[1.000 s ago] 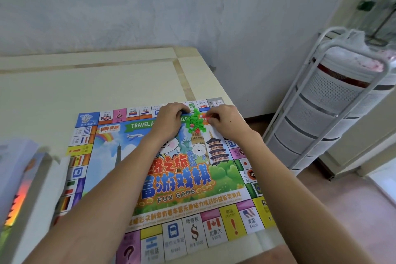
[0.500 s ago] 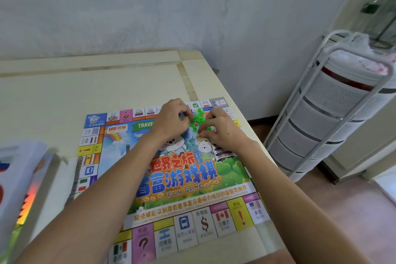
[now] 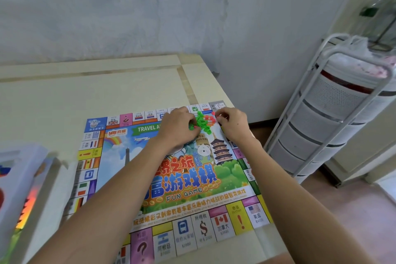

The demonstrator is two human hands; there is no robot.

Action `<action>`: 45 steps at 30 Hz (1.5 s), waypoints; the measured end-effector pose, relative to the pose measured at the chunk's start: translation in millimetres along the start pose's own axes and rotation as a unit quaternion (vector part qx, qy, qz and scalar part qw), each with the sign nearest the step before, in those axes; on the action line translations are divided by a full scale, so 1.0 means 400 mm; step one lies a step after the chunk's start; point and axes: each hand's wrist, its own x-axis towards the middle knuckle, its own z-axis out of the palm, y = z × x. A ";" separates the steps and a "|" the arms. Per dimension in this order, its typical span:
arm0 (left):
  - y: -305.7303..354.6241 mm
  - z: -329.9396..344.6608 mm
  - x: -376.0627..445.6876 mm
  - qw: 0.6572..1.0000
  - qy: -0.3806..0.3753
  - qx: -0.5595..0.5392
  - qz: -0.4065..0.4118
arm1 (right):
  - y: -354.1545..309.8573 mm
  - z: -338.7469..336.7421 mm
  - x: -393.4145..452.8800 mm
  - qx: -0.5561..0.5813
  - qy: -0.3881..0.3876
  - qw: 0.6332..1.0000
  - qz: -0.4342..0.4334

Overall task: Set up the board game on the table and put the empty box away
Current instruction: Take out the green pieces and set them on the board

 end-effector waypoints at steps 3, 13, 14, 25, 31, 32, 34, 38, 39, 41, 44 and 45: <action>0.007 0.004 0.001 1.000 0.002 0.012 0.000 | 0.005 0.014 -0.006 -0.013 -0.007 1.000 -0.020; -0.008 -0.004 -0.001 0.999 0.010 -0.039 0.004 | 0.014 0.021 -0.022 0.003 0.020 0.999 -0.025; -0.012 -0.006 0.002 0.998 0.014 -0.060 -0.010 | 0.015 0.022 -0.021 0.002 0.021 0.999 -0.025; 0.078 0.026 0.117 0.994 0.025 -0.101 -0.018 | 0.027 0.029 -0.024 -0.005 0.026 1.000 -0.013; 0.058 0.037 0.139 0.989 0.018 -0.136 -0.051 | 0.023 0.019 -0.032 0.006 0.014 1.000 -0.023; 0.047 0.036 0.144 0.984 0.031 -0.159 -0.069 | 0.020 0.017 -0.033 0.000 0.008 1.000 -0.020; 0.024 0.036 0.150 0.983 0.014 -0.164 -0.087 | 0.011 0.010 -0.028 -0.024 -0.016 1.000 -0.013; 0.007 0.038 0.151 0.990 -0.082 -0.096 -0.065 | -0.020 -0.013 0.020 -0.096 -0.122 0.988 -0.004; 0.005 0.034 0.150 0.990 -0.090 -0.084 -0.061 | -0.027 -0.016 0.034 -0.111 -0.140 0.984 -0.010; -0.001 0.025 0.145 0.992 -0.097 -0.068 -0.052 | -0.035 -0.016 0.053 -0.136 -0.163 0.977 -0.023; -0.012 0.012 0.132 0.991 -0.106 -0.074 -0.045 | -0.037 -0.008 0.056 -0.146 -0.156 0.976 -0.043; -0.017 0.010 0.128 0.990 -0.107 -0.083 -0.045 | -0.035 -0.007 0.051 -0.135 -0.145 0.979 -0.045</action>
